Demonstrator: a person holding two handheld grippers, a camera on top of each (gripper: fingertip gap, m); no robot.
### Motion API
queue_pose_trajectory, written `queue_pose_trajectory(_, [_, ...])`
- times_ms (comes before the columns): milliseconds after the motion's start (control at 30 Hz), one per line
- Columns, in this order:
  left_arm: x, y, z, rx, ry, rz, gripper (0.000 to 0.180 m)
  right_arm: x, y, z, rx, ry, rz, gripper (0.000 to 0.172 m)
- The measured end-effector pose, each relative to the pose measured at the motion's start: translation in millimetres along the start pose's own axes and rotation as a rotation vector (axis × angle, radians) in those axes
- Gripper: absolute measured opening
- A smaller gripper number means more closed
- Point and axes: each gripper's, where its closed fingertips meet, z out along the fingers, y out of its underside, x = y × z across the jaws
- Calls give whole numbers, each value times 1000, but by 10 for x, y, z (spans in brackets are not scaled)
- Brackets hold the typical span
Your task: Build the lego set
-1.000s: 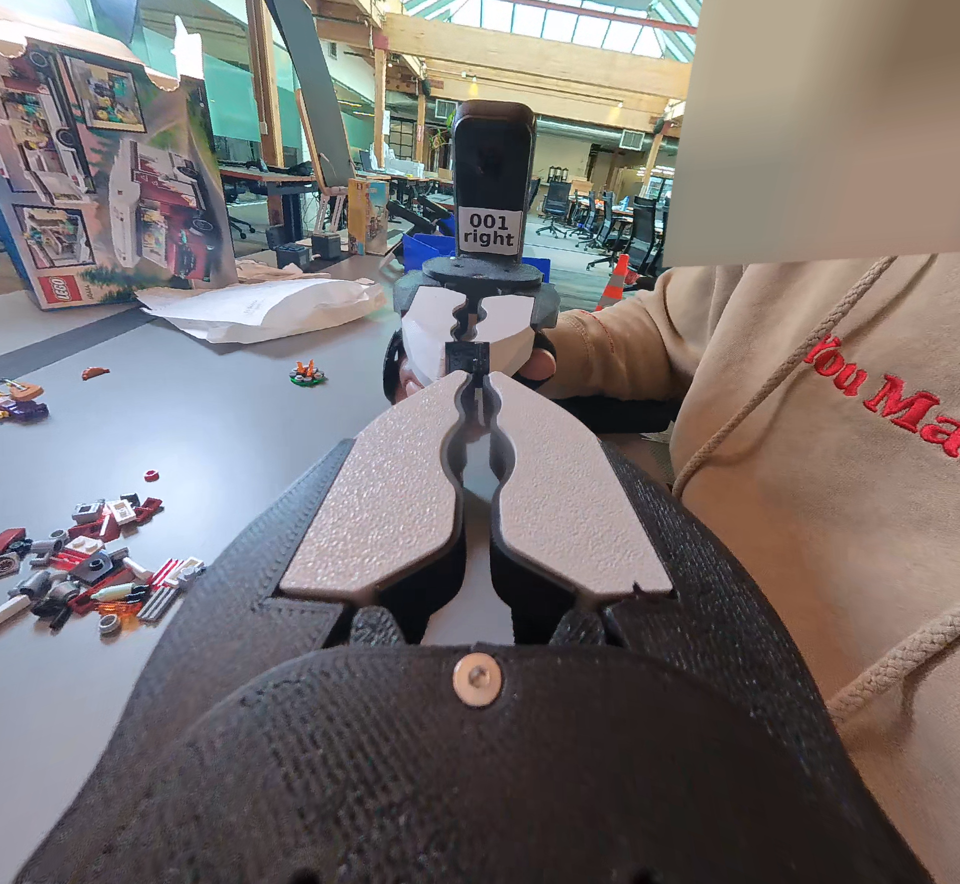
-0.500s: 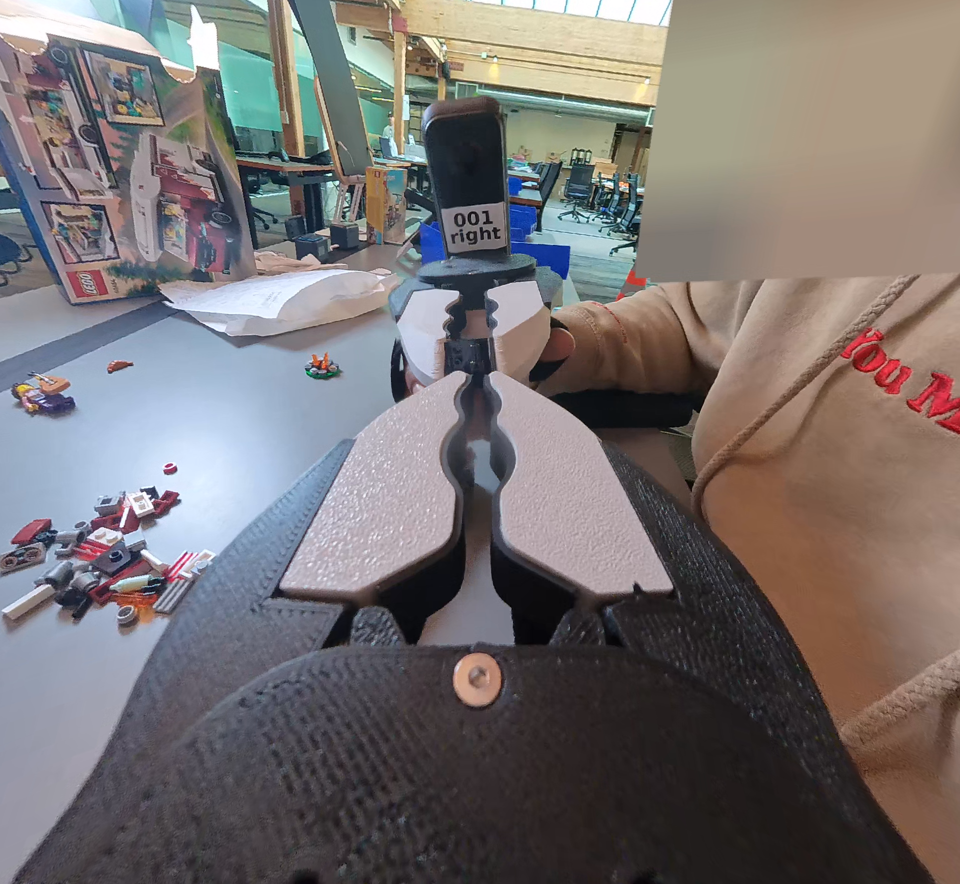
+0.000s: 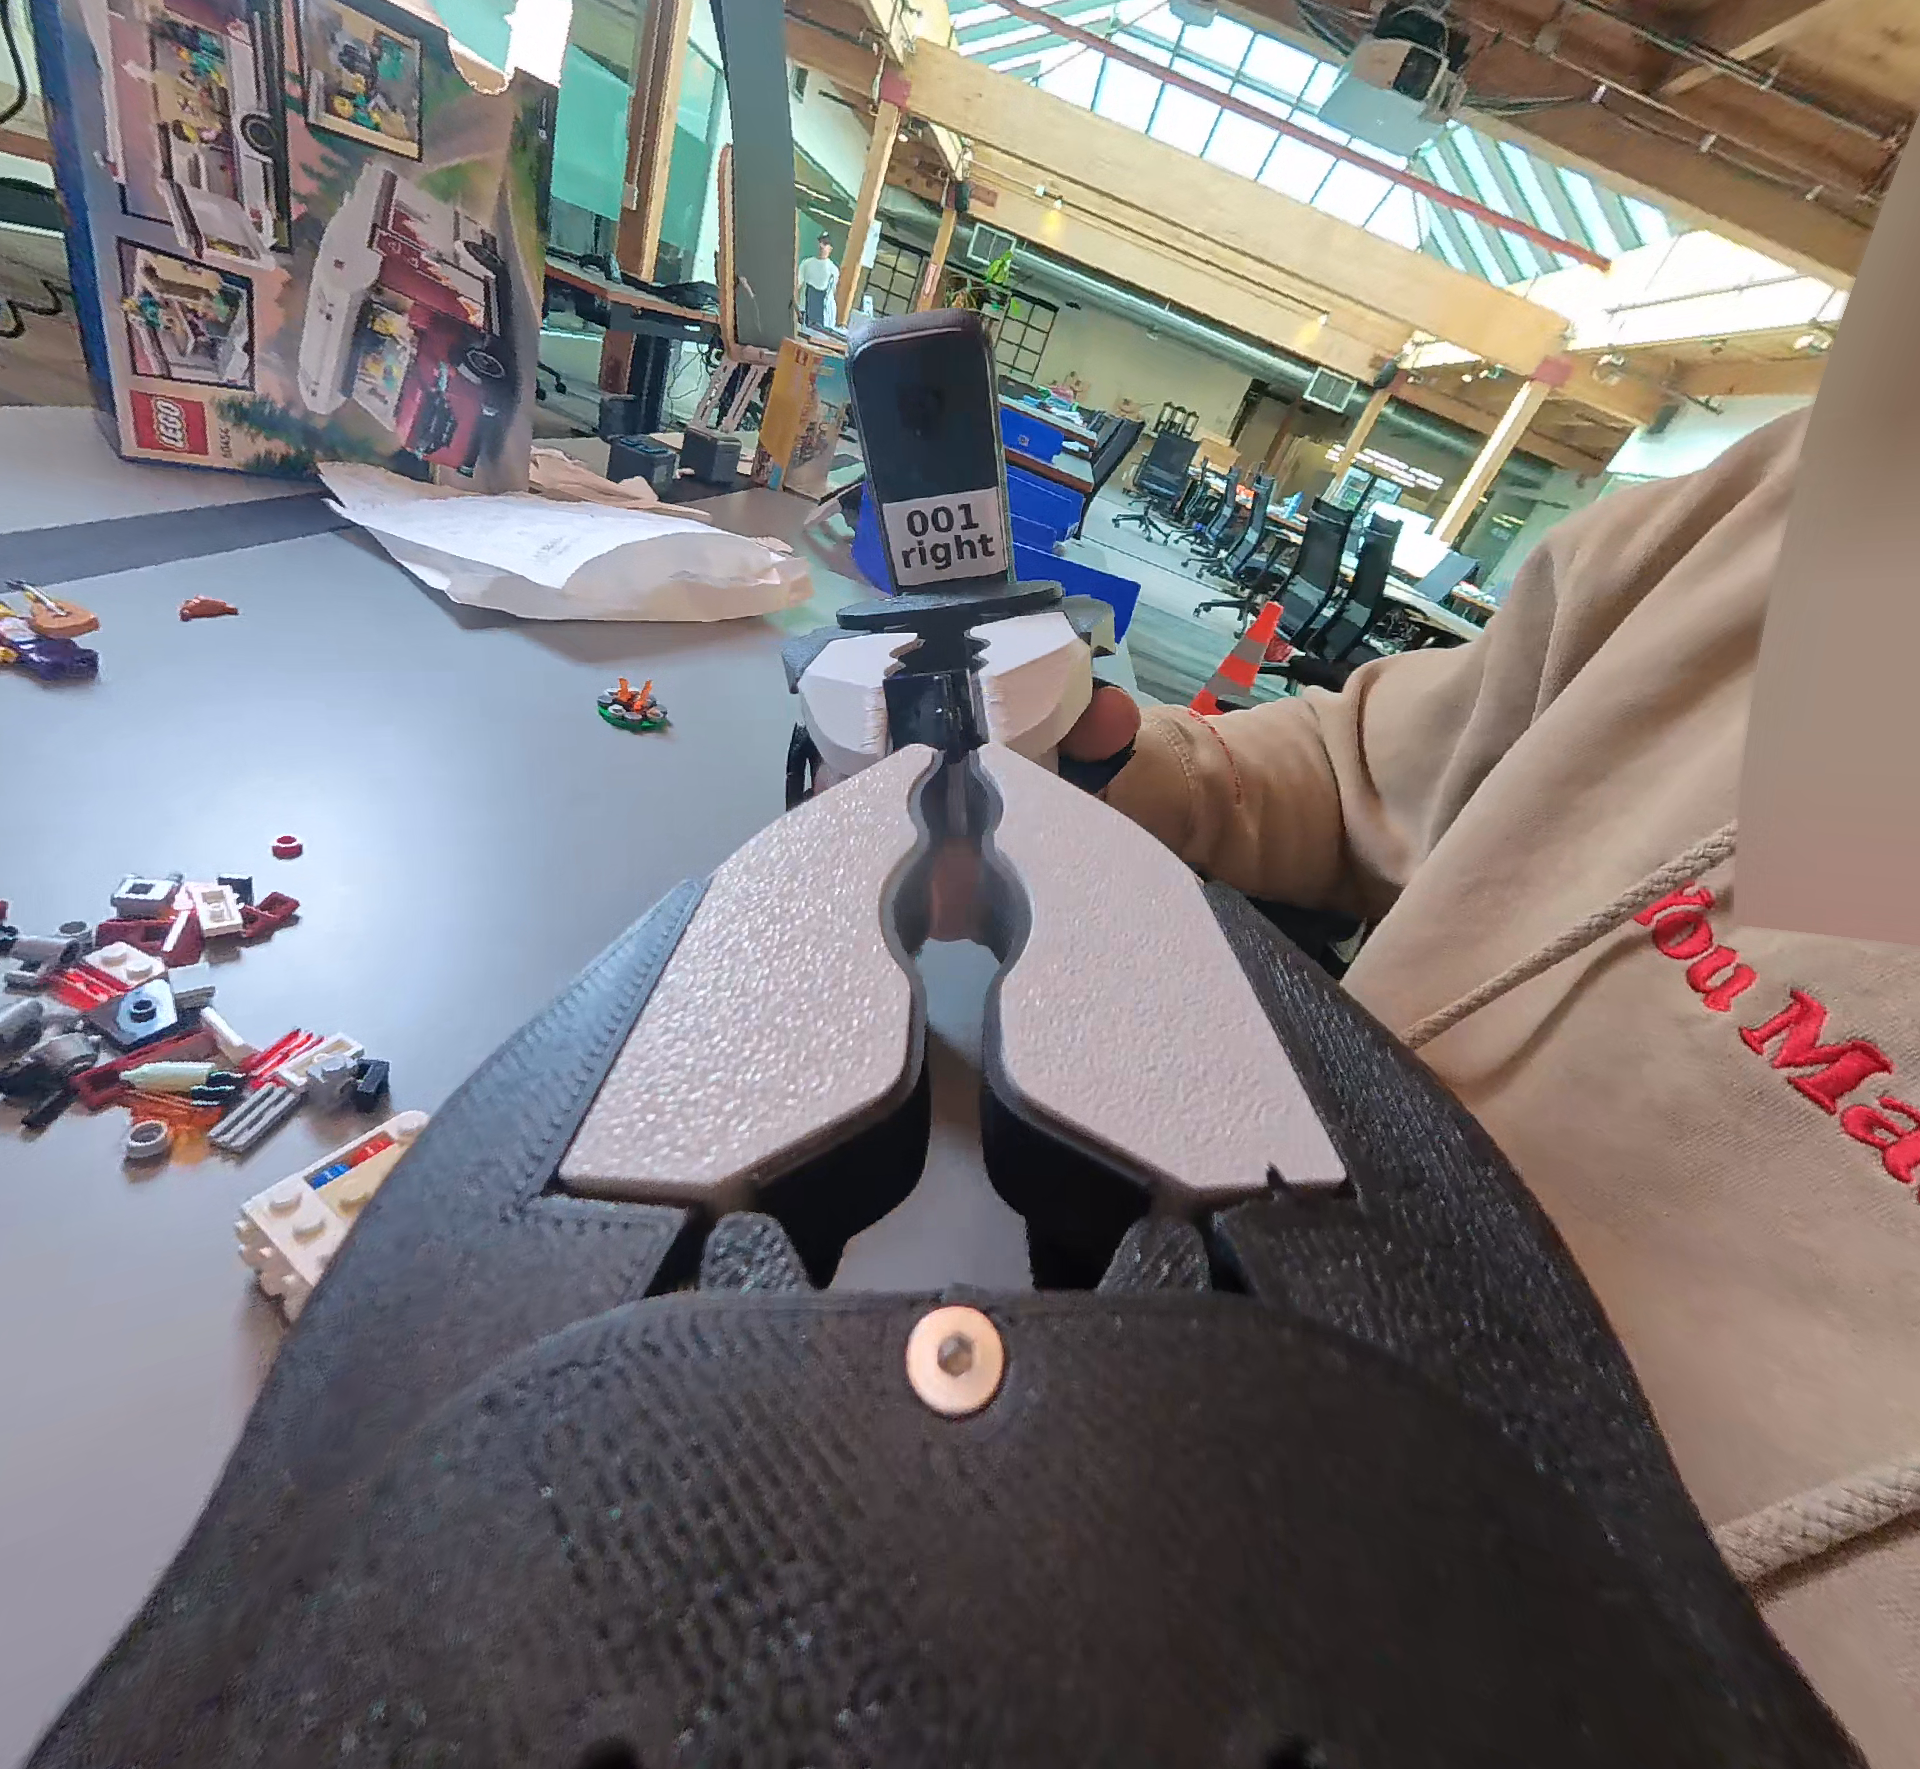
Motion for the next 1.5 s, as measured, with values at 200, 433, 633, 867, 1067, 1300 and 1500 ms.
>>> queue_pose_trajectory(200, [-3, 6, 13, 9, 15, -46, 5, -8, 41, 18, -17, 2, -16, 16])
queue_pose_trajectory(433, [22, 21, 13, -10, 30, -39, 3, -26, 43, 19, -15, -2, -37, 16])
queue_pose_trajectory(633, [41, 65, 30, -46, 39, -44, 3, -46, 38, 21, -20, -4, -55, 19])
queue_pose_trajectory(867, [26, 52, 19, -51, 44, -90, 3, -29, 9, 16, 37, -3, -12, 16])
queue_pose_trajectory(1067, [26, 54, 25, -39, 68, -162, 3, -24, -1, 10, 69, -7, 16, 16])
queue_pose_trajectory(1300, [31, 48, 38, -23, 91, -216, 4, -27, -24, 2, 98, -22, 54, 16])
queue_pose_trajectory(1500, [29, 55, 28, -20, 101, -226, 4, -26, -11, 11, 65, 2, 13, 16])
